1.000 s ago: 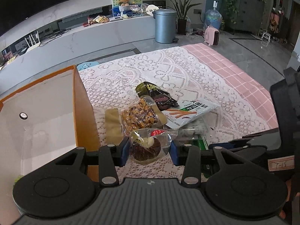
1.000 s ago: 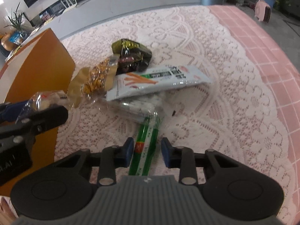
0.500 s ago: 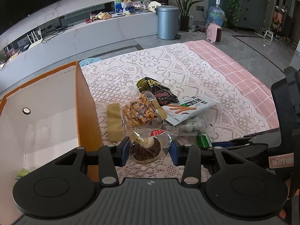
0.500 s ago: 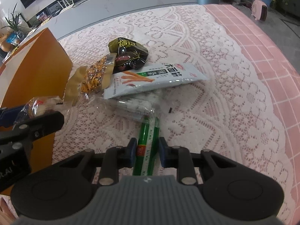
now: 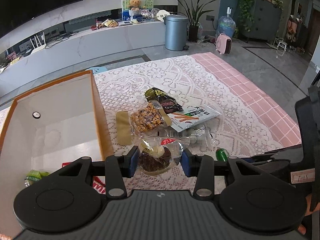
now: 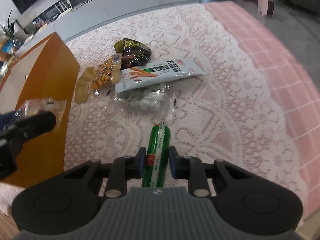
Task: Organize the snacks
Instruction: 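Carry the cake packet and green sausage over the orange box with both tools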
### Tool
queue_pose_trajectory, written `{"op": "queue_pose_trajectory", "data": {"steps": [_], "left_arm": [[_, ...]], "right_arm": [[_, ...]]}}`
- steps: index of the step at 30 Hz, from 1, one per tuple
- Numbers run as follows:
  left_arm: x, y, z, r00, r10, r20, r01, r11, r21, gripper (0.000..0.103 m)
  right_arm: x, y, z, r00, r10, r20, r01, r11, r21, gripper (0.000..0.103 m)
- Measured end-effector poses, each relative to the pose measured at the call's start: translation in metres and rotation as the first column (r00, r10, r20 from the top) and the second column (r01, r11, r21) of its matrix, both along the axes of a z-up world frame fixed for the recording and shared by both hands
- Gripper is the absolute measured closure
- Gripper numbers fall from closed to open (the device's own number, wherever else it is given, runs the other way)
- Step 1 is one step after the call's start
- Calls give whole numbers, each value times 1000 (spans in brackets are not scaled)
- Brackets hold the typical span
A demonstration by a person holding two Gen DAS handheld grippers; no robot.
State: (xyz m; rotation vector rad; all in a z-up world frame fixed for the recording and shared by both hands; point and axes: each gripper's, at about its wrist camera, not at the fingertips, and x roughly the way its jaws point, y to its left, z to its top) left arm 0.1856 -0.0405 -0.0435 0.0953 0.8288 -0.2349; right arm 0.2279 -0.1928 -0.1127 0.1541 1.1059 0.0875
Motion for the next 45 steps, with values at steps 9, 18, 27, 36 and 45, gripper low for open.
{"op": "queue_pose_trajectory", "data": {"steps": [9, 18, 27, 36, 45], "left_arm": [[-21, 21, 17, 999, 37, 37, -35, 998, -52, 55], [-38, 52, 37, 996, 33, 81, -21, 989, -148, 55], [-41, 91, 52, 988, 74, 136, -49, 983, -178, 55], [-25, 135, 57, 982, 124, 140, -102, 982, -157, 55], [1, 171, 48, 982, 176, 72, -161, 972, -170, 55]], "right_arm": [[-27, 2, 23, 999, 7, 39, -9, 999, 44, 81], [-59, 32, 49, 989, 67, 131, -65, 998, -15, 81], [-67, 63, 97, 958, 117, 263, -114, 993, -26, 81], [-51, 108, 120, 928, 195, 318, -201, 979, -13, 81], [-23, 147, 117, 914, 257, 314, -285, 957, 47, 81]]}}
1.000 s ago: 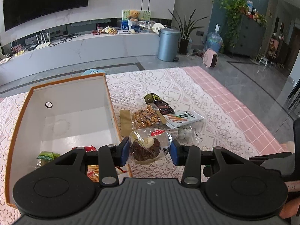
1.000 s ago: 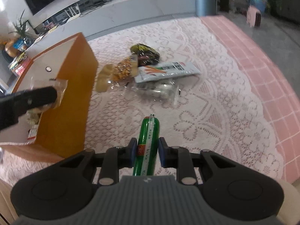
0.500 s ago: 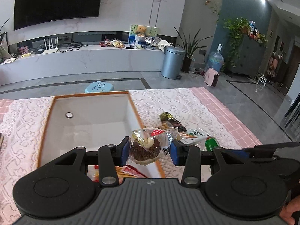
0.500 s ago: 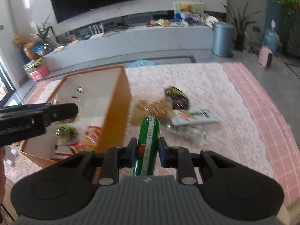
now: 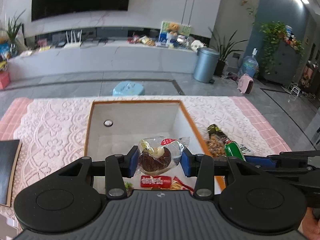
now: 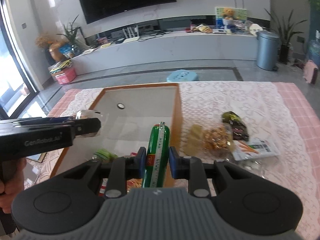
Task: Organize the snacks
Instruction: 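Carry the cake packet and green sausage over the orange box with both tools, then open the right tool to drop the green sausage while the left tool releases the cake packet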
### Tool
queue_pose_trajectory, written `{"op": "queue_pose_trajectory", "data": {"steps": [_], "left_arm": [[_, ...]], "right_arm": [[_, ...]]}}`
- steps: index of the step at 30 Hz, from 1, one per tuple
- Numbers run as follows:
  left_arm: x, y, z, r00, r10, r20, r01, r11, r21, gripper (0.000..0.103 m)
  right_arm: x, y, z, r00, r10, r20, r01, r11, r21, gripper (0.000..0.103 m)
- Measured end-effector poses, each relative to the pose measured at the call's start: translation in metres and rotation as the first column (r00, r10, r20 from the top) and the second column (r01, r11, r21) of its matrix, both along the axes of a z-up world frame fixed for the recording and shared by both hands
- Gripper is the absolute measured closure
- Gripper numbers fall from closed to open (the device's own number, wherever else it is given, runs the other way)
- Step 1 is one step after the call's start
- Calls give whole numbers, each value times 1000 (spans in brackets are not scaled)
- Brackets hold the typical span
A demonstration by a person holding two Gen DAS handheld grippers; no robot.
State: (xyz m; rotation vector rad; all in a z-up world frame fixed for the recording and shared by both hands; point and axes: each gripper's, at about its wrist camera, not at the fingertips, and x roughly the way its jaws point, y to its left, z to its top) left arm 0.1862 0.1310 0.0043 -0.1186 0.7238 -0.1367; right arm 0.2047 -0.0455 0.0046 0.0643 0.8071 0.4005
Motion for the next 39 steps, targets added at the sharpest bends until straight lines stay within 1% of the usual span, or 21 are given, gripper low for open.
{"op": "queue_pose_trajectory", "data": {"steps": [3, 6, 8, 10, 14, 18, 21, 23, 24, 27, 30, 34, 38, 39], "left_arm": [[11, 12, -9, 998, -8, -58, 6, 999, -42, 55], [21, 23, -19, 995, 11, -97, -17, 998, -60, 55], [29, 30, -27, 993, 13, -121, -22, 997, -71, 55], [35, 31, -35, 990, 2, -140, -11, 998, -63, 55], [50, 33, -49, 984, -14, -177, 13, 1000, -11, 55], [63, 30, -62, 975, -37, -220, 46, 998, 35, 55], [66, 23, -66, 977, -41, -210, 66, 991, 115, 55], [67, 18, -67, 978, -50, -204, 82, 985, 150, 55], [67, 14, -68, 977, -60, -204, 96, 981, 169, 55], [66, 5, -73, 974, -94, -207, 140, 965, 220, 55], [68, -2, -79, 966, -121, -230, 179, 951, 253, 54], [69, -7, -87, 949, -162, -270, 236, 934, 269, 54], [70, -5, -91, 944, -155, -289, 236, 933, 270, 54], [70, -4, -92, 944, -152, -293, 235, 933, 273, 54]], "right_arm": [[11, 7, -6, 999, 29, -23, -28, 999, 27, 81], [28, 12, -14, 995, 54, -78, -49, 996, 76, 81], [36, 19, -19, 993, 72, -96, -64, 994, 89, 81], [41, 29, -22, 991, 93, -99, -85, 993, 83, 81], [57, 48, -37, 980, 153, -125, -148, 988, 48, 81], [71, 69, -53, 966, 211, -152, -220, 974, -47, 81], [77, 81, -63, 958, 239, -158, -262, 954, -147, 81], [78, 91, -71, 956, 249, -155, -281, 929, -239, 81], [78, 97, -74, 955, 254, -151, -289, 911, -295, 81], [75, 108, -81, 951, 278, -136, -309, 865, -395, 81], [78, 107, -84, 944, 301, -135, -329, 841, -429, 81], [76, 112, -88, 934, 332, -130, -352, 801, -484, 81], [76, 116, -90, 923, 364, -127, -372, 757, -537, 81], [76, 117, -90, 921, 368, -126, -375, 752, -543, 81]]}}
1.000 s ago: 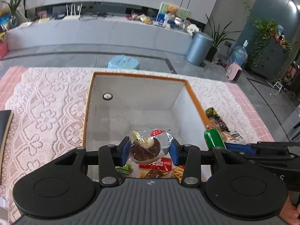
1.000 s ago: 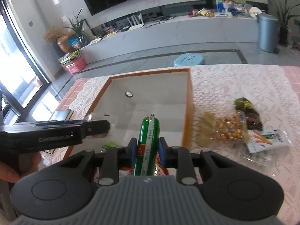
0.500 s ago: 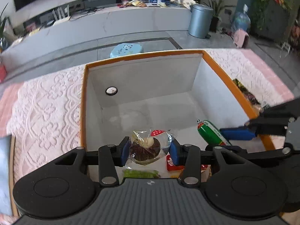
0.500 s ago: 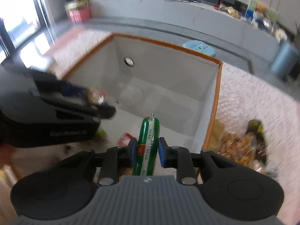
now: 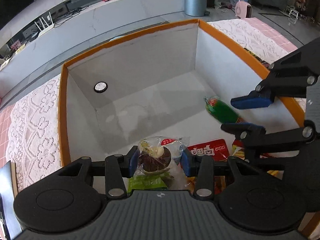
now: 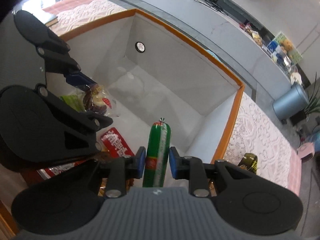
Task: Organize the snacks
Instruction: 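Open the right tool to drop the green sausage while the left tool releases the cake packet, then move both tools back over the remaining snack pile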
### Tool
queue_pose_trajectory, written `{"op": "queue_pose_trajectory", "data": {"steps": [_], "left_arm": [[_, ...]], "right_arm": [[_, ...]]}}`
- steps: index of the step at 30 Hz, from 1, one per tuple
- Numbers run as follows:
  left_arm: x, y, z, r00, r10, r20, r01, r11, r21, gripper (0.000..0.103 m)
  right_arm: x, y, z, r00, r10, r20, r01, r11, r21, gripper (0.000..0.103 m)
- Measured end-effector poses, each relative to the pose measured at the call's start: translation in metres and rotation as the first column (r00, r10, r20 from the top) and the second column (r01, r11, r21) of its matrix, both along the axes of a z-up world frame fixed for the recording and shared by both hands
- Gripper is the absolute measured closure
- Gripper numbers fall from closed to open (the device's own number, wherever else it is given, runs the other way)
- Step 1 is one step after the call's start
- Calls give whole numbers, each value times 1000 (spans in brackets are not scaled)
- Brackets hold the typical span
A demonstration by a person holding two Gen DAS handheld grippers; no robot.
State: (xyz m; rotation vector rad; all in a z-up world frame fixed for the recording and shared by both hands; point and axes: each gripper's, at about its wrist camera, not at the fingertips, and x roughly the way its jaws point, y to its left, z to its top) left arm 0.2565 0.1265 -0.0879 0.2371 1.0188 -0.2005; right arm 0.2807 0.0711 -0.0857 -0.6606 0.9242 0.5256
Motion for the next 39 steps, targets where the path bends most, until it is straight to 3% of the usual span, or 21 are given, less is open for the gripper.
{"op": "queue_pose_trajectory", "data": {"steps": [11, 15, 28, 32, 39], "left_arm": [[0, 0, 2, 1000, -1, -1, 1, 1000, 2, 47], [1, 1, 1, 1000, -5, -1, 5, 1000, 2, 45], [-11, -3, 16, 999, 3, 44, -4, 1000, 26, 44], [-22, 0, 27, 995, 48, 85, -50, 999, 18, 37], [-46, 6, 49, 976, 151, 157, -146, 988, -39, 36]], "right_arm": [[1, 2, 0, 1000, 10, 8, -10, 1000, -16, 82], [-1, 3, 2, 1000, 8, 11, -8, 1000, -8, 71], [-6, 1, 11, 999, -3, 34, 2, 1000, 11, 68], [-12, -5, 22, 998, -20, 59, 18, 999, 42, 68], [-31, -26, 55, 988, -95, 118, 74, 983, 170, 68]]}}
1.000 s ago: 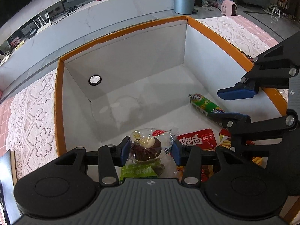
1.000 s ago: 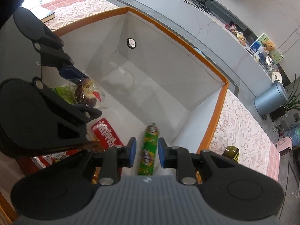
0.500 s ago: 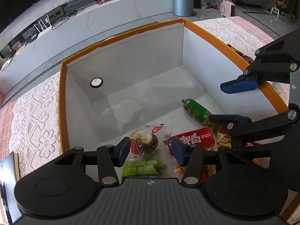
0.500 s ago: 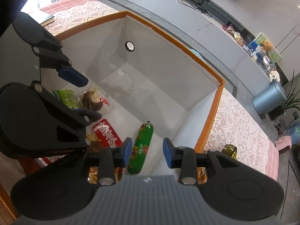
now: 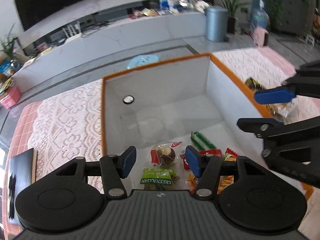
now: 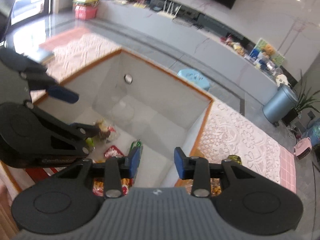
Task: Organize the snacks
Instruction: 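Move both tools back over the remaining snack pile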
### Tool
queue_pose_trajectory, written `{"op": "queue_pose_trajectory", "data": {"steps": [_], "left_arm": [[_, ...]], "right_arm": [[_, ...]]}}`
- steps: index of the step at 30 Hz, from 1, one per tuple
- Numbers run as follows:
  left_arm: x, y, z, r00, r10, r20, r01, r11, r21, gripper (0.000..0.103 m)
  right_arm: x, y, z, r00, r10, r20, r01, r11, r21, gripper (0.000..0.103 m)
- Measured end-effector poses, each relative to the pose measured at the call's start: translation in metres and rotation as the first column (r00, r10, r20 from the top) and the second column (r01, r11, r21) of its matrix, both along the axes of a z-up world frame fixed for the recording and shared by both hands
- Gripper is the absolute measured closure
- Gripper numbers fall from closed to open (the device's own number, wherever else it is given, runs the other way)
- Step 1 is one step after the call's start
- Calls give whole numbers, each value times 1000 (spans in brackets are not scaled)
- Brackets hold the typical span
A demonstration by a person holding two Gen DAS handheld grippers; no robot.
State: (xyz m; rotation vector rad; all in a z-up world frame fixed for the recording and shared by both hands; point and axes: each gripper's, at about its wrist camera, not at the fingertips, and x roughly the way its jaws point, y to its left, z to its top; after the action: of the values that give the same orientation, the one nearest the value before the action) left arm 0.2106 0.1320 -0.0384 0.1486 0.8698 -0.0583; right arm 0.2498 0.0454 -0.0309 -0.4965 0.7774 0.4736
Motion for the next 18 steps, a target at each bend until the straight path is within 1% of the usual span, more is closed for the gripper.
{"op": "queue_pose_trajectory", "data": {"steps": [5, 9, 14, 18], "left_arm": [[-20, -9, 20, 997, 39, 70, -37, 999, -32, 36], [-36, -22, 33, 991, 29, 129, -21, 998, -63, 36], [-53, -45, 43, 982, 14, 191, 9, 993, -120, 36], [-60, -68, 47, 975, 0, 221, 35, 987, -157, 36]], "right_arm": [[-23, -23, 23, 997, -63, 51, 57, 992, 109, 68], [-43, -45, 35, 990, -116, 77, 100, 976, 195, 66], [-65, -85, 41, 970, -215, 116, 175, 942, 287, 64], [-84, -121, 39, 945, -310, 105, 256, 900, 352, 62]]}}
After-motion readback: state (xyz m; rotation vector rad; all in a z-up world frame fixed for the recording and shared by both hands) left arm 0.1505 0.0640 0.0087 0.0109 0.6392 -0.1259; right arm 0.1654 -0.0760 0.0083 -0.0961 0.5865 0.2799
